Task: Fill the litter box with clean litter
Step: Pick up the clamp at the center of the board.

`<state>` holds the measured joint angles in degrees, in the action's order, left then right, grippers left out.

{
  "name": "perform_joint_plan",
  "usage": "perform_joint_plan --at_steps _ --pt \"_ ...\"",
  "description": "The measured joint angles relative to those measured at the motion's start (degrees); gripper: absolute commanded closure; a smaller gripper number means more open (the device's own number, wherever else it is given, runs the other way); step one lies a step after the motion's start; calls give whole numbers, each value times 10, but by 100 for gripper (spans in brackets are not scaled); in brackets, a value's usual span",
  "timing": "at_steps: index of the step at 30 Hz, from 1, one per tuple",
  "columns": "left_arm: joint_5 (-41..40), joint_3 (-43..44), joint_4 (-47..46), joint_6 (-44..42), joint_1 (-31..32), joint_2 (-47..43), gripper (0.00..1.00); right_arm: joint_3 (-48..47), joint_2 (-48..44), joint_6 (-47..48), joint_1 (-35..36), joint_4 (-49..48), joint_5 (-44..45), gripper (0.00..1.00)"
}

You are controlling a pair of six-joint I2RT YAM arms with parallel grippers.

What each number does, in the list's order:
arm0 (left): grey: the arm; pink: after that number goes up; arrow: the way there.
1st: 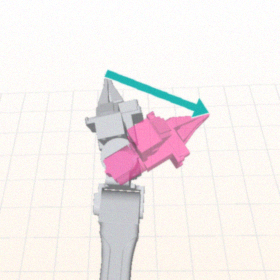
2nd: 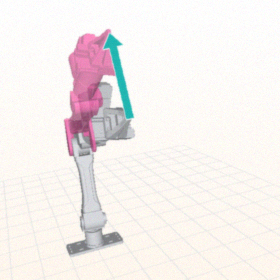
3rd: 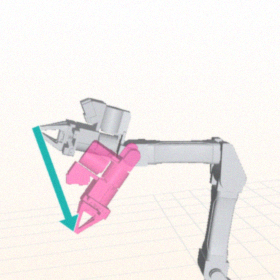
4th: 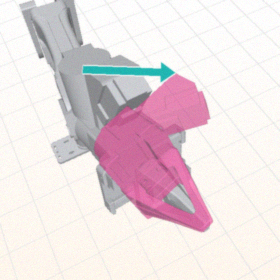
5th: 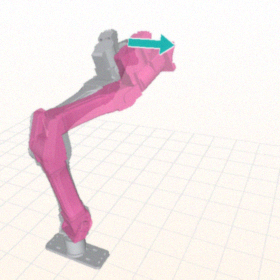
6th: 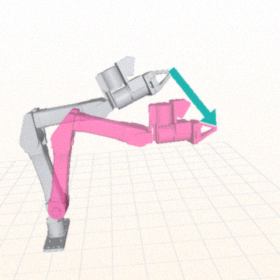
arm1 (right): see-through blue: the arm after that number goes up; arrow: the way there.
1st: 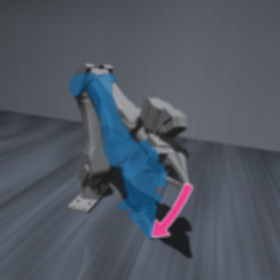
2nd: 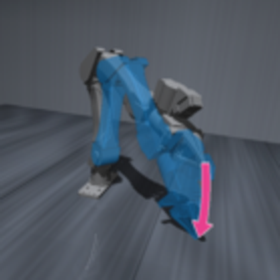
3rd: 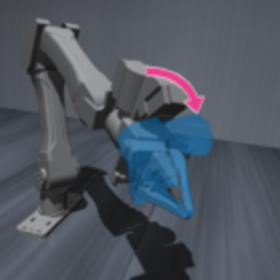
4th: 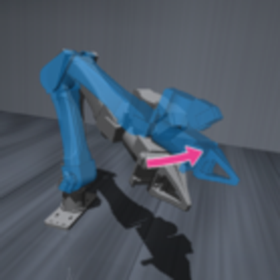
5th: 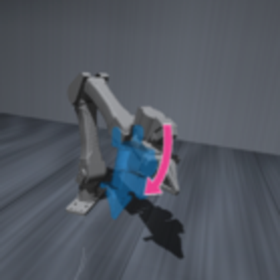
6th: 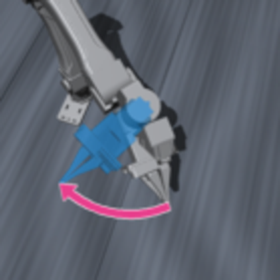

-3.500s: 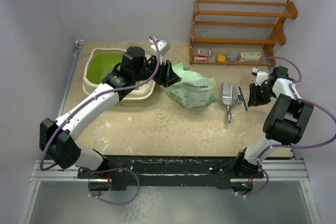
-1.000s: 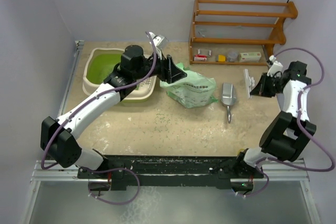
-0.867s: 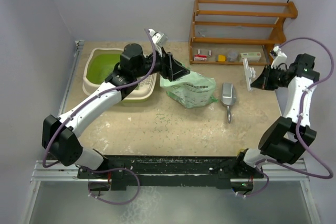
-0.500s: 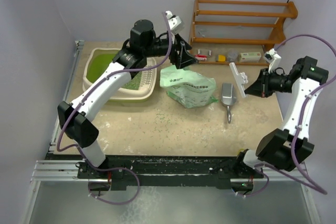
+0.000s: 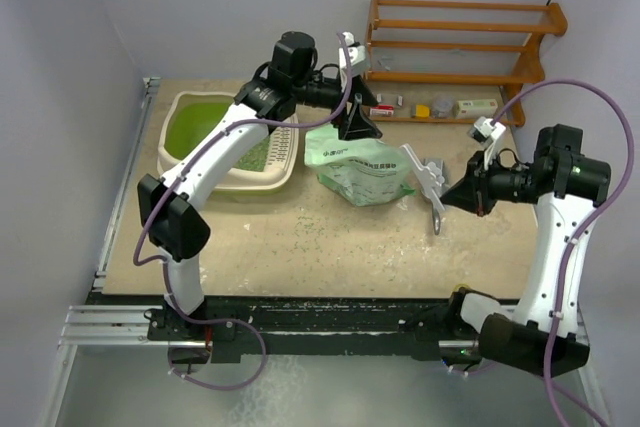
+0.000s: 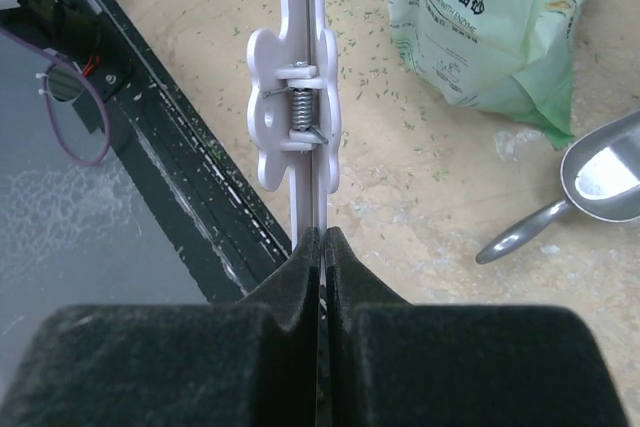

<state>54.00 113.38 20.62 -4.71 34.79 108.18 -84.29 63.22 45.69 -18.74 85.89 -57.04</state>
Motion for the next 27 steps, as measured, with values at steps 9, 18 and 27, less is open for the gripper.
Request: perform_joint_plan --at_steps 9,18,27 --pt "138 -54 -114 103 6 -14 30 5 44 0 15 0 1 100" --pt "180 -77 -157 162 43 -16 33 4 55 0 35 0 1 100" --pt "153 -61 -127 129 50 13 37 4 56 0 41 0 1 100"
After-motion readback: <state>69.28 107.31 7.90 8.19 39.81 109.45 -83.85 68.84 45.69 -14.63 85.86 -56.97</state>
